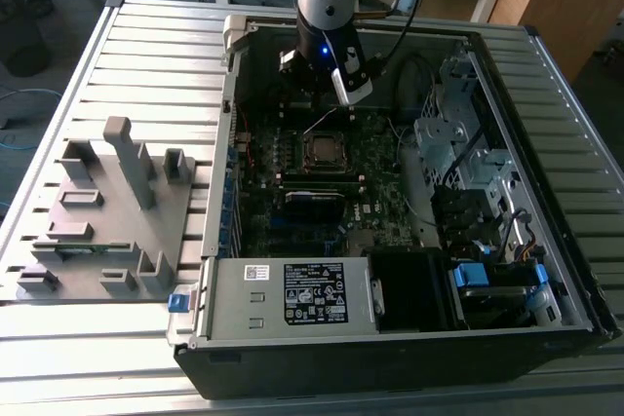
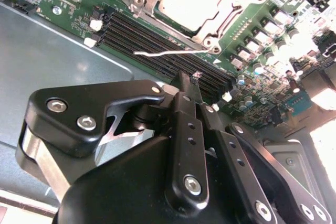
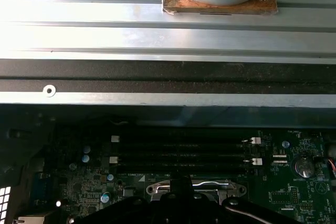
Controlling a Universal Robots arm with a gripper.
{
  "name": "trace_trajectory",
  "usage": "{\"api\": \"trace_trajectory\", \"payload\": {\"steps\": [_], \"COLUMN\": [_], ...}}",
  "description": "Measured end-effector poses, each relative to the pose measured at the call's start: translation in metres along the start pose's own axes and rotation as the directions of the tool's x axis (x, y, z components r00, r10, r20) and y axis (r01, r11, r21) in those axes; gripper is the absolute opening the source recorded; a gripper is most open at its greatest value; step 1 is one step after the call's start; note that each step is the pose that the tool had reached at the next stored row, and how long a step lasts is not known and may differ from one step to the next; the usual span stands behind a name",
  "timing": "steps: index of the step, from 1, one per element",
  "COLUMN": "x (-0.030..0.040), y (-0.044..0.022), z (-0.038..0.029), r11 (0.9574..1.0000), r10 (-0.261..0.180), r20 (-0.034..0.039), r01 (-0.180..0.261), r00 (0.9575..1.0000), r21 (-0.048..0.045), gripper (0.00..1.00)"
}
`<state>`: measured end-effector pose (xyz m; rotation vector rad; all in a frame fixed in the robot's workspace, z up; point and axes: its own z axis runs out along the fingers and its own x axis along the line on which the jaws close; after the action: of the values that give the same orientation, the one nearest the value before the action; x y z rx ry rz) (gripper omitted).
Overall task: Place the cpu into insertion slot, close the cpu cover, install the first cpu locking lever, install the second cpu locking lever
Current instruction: 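Install the first cpu locking lever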
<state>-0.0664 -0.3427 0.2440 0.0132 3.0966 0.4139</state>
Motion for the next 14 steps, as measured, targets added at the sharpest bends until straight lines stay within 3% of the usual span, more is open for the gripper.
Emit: {"api": "trace_trajectory", "payload": {"steps": [2,4,10,12,14], "x": [0.0,0.0,0.0,0.0001,0.0001], "y": [0.0001,0.0,0.0,0.0,0.0], "z": [0.0,0.0,0.0,0.0,0.0001], "r11": [1.0,0.9999,0.9998,0.9994,0.9985], "r10": [0.0,0.0,0.0,0.0,-0.001], "r20": [-0.0001,0.0,0.0001,0.0001,0.0003], "r01": [0.0,0.0,0.0,0.0,0.001], "r00": [1.0,1.0,1.0,1.0,1.0], "r21": [0.0049,0.0162,0.0198,0.0338,0.0547], "gripper": [0.1,0.1,0.1,0.1,0.1]}}
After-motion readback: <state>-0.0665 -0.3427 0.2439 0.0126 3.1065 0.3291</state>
